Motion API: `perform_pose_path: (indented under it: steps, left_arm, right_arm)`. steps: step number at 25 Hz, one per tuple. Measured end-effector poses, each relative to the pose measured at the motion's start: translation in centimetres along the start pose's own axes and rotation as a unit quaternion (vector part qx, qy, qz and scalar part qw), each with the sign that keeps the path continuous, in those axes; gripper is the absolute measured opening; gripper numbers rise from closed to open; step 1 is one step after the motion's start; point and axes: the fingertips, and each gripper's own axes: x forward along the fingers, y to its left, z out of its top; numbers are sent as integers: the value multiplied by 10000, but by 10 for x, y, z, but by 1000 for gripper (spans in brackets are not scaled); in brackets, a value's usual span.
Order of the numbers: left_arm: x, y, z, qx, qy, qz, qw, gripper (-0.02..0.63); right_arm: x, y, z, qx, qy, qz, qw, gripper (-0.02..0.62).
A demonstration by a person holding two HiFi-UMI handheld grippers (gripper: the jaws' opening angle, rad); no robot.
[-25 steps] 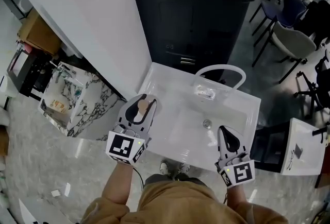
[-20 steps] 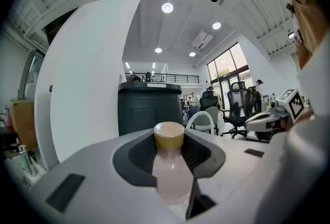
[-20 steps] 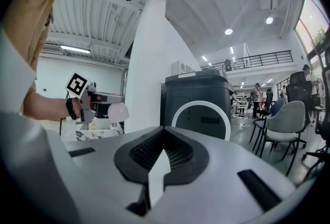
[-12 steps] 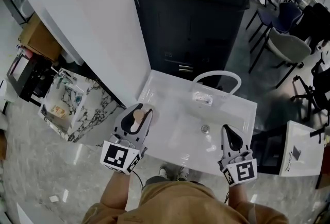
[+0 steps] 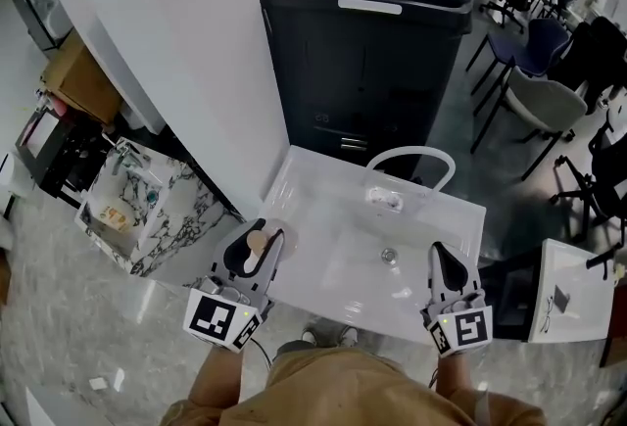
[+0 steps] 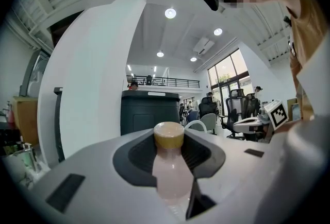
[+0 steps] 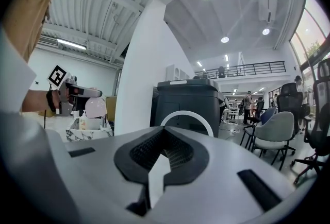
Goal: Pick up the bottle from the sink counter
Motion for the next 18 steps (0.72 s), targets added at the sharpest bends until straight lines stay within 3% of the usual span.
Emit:
perform_pose_path:
  steps: [7,18]
  left_arm:
    - [-13,4,-4,7,90,41,10000,126]
    - [-34,10,19,-89,-97,204,9997,126]
  right_arm:
    - [-10,-11,-1,24,70,-193,9998,-2]
    - [-19,-19,5,-25,104,-251,9996,-2]
